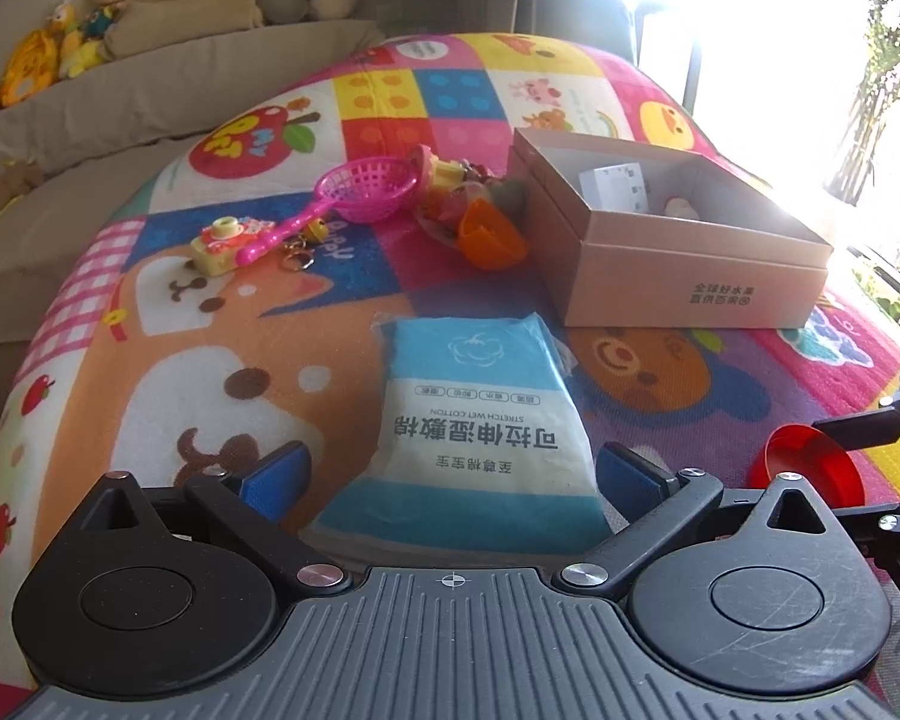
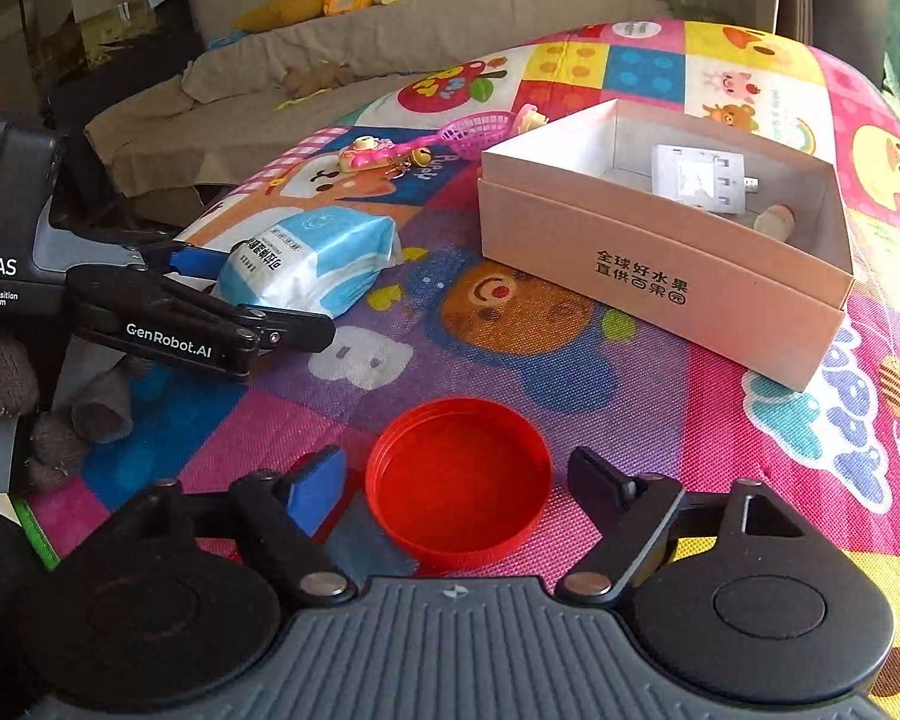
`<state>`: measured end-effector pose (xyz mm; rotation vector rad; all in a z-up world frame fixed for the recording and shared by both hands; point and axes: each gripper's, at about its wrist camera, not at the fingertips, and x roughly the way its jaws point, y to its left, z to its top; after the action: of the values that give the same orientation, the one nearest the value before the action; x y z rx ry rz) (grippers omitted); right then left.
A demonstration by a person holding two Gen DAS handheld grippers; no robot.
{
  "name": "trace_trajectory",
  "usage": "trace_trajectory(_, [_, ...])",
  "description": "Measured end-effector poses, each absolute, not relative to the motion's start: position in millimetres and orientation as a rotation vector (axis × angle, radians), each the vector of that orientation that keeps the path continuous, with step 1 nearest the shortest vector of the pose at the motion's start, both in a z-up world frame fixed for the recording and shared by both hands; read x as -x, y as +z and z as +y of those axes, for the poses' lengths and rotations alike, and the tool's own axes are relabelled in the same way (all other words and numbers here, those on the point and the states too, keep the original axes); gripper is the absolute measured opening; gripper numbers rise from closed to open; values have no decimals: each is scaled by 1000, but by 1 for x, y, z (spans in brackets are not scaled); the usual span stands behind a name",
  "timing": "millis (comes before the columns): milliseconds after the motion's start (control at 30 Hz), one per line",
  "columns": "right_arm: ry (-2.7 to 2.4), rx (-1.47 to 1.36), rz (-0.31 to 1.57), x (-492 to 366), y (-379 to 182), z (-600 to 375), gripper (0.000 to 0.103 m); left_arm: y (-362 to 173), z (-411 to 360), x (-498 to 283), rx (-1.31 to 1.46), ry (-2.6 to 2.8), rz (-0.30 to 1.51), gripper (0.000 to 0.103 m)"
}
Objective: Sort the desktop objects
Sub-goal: 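Place the wipe pack into the box with the left tool while the right tool drops the red lid in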
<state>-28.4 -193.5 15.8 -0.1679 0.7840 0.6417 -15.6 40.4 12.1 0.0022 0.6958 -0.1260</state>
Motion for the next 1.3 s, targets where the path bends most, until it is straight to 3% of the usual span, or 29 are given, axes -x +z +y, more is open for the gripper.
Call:
trace_trajectory(133, [607,173,790,30,17,-198,65,15,28,6,-48,-115,687,103])
trace_trajectory(200, [594,179,788,33,17,-199,65,15,23,3,-70,-100,689,93])
trace_trajectory(233, [589,182,787,34,18,-200,65,15,22,2,-71,-98,697,77])
trace_trajectory(267, [585,183,788,35,18,-201,65,14,23,2,-66,-96,703,70])
trace_trajectory(433, [565,201,750,44,30,-211,64,20,25,12,-91,-84,689,61])
trace_trajectory(667, [415,136,459,46,122,-260,64,117,-8,13,-119,-239,428,62])
trace_trajectory(800, [327,95,354,41,154,-278,64,147,-44,-21,-86,-323,394,62])
trace_trajectory(1033, [272,40,370,29,147,-292,64,127,-111,-92,-70,-369,464,68])
trace_trajectory(1167, [231,42,386,30,139,-306,64,108,-98,-82,-42,-367,491,83])
trace_trajectory(1300, [203,14,422,21,129,-319,65,90,-66,-53,-60,-305,476,86])
